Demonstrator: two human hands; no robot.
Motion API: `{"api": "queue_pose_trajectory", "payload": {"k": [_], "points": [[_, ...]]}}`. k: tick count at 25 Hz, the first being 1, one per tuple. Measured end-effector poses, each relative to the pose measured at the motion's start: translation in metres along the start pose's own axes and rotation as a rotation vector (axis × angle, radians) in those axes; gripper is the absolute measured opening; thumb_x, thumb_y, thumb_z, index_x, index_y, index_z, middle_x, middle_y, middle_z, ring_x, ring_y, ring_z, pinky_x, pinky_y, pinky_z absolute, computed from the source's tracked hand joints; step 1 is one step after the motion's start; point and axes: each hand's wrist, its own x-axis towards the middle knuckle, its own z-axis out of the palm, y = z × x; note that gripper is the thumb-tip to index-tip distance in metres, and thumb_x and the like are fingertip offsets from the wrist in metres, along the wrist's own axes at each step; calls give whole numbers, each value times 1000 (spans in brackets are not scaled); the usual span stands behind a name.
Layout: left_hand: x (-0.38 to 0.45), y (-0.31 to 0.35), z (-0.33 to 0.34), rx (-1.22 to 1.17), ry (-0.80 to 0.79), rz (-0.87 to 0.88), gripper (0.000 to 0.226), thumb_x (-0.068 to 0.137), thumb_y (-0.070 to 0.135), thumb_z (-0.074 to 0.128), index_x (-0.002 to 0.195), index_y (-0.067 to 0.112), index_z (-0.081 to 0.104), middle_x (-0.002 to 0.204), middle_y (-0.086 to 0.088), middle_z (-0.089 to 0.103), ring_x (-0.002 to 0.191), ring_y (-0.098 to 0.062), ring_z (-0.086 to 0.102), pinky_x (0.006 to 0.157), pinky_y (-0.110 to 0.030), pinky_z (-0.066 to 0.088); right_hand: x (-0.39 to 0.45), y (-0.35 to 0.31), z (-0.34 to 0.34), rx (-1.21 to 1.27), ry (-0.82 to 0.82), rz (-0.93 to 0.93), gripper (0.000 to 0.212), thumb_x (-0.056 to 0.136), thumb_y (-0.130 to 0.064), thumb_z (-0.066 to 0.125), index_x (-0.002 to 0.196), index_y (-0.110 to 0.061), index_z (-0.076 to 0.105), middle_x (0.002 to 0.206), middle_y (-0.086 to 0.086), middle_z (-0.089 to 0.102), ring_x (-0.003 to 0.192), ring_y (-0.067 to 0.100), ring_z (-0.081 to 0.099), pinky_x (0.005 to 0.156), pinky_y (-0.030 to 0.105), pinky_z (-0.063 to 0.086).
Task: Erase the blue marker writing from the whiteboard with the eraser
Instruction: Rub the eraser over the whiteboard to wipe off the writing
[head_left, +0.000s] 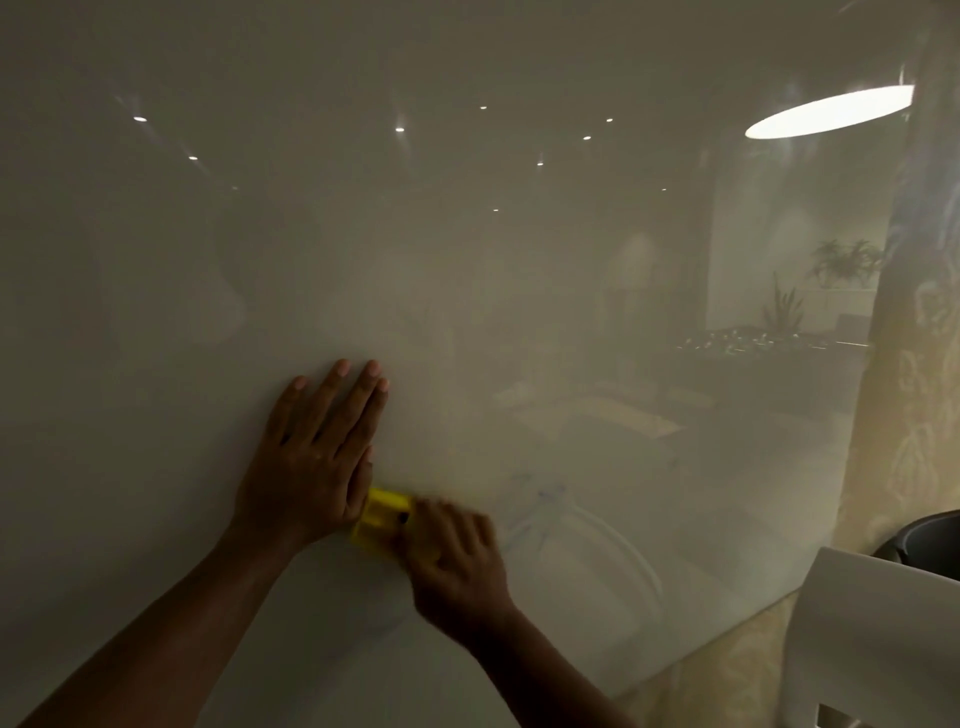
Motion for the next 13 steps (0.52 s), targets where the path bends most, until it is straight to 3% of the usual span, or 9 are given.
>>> {"api": "queue_pose_trajectory", "payload": {"k": [2,3,7,8,11,12,13], "points": [[-1,-1,1,14,-8,8,69,107,32,36,170,7,30,179,-11,26,165,-35,25,132,-58,19,-18,12,-3,-87,-109,-326,23,99,-22,63,120,-30,69,147,15,54,116,36,61,93,43,49],[-2,-1,2,16,-9,15,68,107,32,36,170,7,29,179,-12,25,165,-36,25,132,-58,19,-21,22,-7,-115,-125,-373,23,98,-22,64,118,-31,71,147,14,54,117,36,62,94,43,50],[-4,-2,4,32,-5,14,67,108,29,37,170,7,29,180,-12,24,166,-36,23,134,-57,14,-31,18,-1,16,-43,60,39,89,-17,77,124,-29,66,142,12,57,115,36,62,91,42,47],[-4,-2,4,38,-5,14,66,108,29,37,170,6,29,180,-12,24,166,-36,21,134,-56,13,-40,7,7,19,-47,42,36,92,-18,73,125,-29,65,143,13,56,115,36,62,92,42,47],[-5,-1,2,27,-20,18,65,109,29,36,170,7,28,180,-12,24,166,-35,21,134,-56,13,-54,5,1,-115,-174,-321,28,102,-18,49,125,-29,63,148,13,54,116,35,62,95,44,49],[-5,-1,2,22,-24,17,65,110,29,35,171,7,28,180,-11,24,166,-35,21,134,-56,13,-49,10,-6,-167,-178,-372,28,102,-18,51,124,-28,64,146,14,56,116,35,63,96,45,50],[-6,-1,2,20,-27,13,65,110,29,35,171,8,28,180,-11,24,166,-35,22,134,-55,14,-42,17,-14,-209,-131,-302,28,99,-17,59,124,-27,66,143,14,59,115,36,64,95,44,52]]}}
